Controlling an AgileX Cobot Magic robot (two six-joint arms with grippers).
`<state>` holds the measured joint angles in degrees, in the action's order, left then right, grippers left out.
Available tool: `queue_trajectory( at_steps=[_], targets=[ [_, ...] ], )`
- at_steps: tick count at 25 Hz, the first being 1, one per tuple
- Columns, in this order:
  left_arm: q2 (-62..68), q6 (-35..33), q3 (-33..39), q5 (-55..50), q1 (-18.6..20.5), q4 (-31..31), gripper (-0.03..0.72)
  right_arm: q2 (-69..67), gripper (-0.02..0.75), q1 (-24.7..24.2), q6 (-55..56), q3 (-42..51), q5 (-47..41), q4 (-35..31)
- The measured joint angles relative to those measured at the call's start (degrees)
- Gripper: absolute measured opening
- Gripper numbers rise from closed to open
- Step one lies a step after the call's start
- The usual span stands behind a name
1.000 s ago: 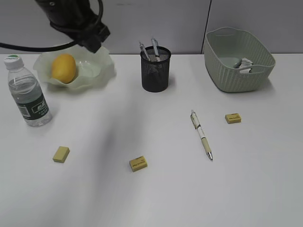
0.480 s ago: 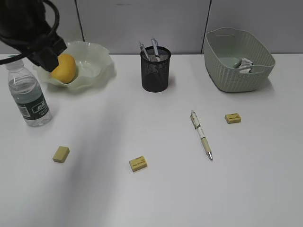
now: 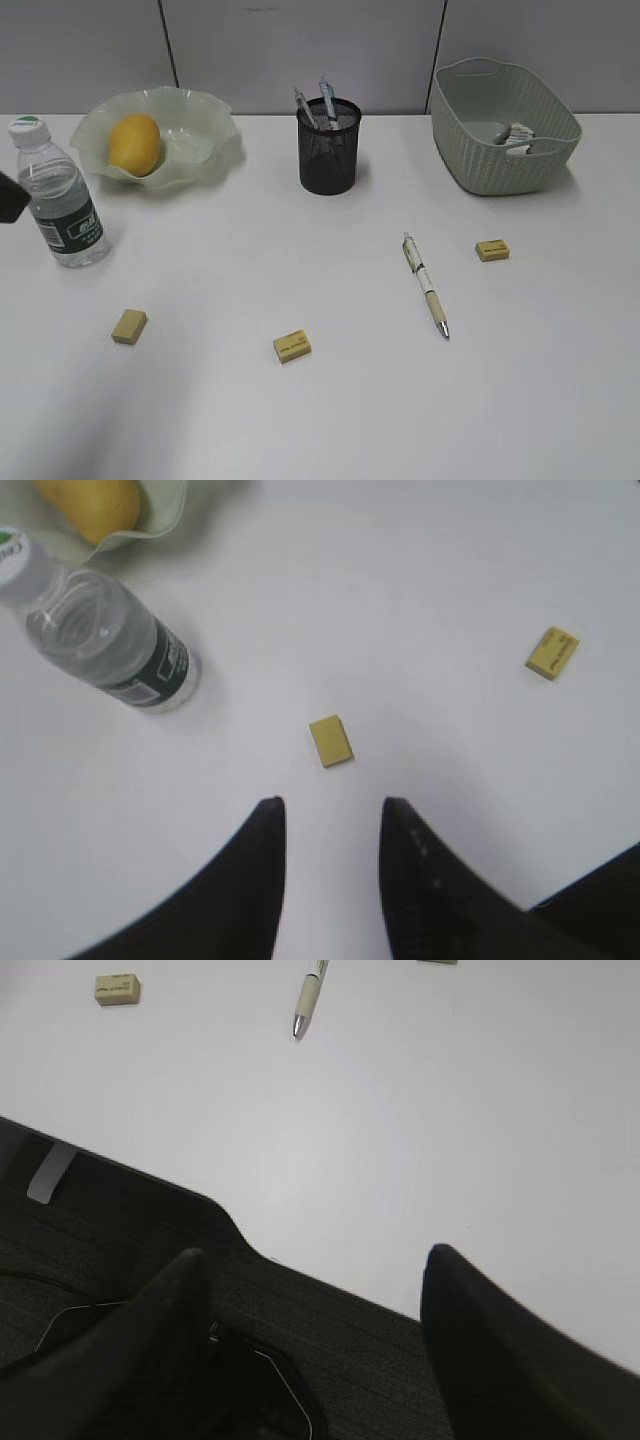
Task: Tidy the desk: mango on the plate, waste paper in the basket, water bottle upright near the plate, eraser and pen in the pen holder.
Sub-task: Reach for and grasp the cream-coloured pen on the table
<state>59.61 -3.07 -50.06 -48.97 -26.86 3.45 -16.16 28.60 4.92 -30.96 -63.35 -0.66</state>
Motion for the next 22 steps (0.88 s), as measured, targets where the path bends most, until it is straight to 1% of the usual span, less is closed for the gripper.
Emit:
queue_trajectory(
  at_steps=[3, 8, 10, 14, 16, 18, 22],
  targets=[
    [-7.7, 2.4, 5.2, 0.3, 0.0, -0.1, 0.294, 0.0, 0.522, 0.0, 0.0, 0.0, 0.1, 0.0],
    [-21.3, 4.7, 11.0, -2.5, 0.0, -0.1, 0.463, 0.0, 0.522, 0.0, 0.0, 0.0, 0.2, 0.1],
    [-25.7, 5.2, 12.2, -5.1, 0.0, 0.0, 0.501, 0.0, 0.522, 0.0, 0.0, 0.0, 0.4, 0.1],
    [-33.3, 6.4, 12.3, -10.6, 0.0, 0.3, 0.523, -1.5, 0.522, 0.0, 0.3, 0.0, 0.6, 0.2],
    [-36.1, 9.2, 12.3, -13.6, 0.0, 1.1, 0.527, -3.6, 0.522, 0.0, 1.0, 0.0, 0.7, 0.0],
    [-38.7, 11.3, 12.3, -16.7, 0.0, 2.3, 0.529, -6.7, 0.522, 0.0, 1.9, -0.3, 0.7, 0.7],
    [-41.7, 12.3, 12.3, -20.6, 0.0, 3.0, 0.529, -16.0, 0.522, 0.0, 2.8, -2.5, 0.9, 2.2]
  ],
)
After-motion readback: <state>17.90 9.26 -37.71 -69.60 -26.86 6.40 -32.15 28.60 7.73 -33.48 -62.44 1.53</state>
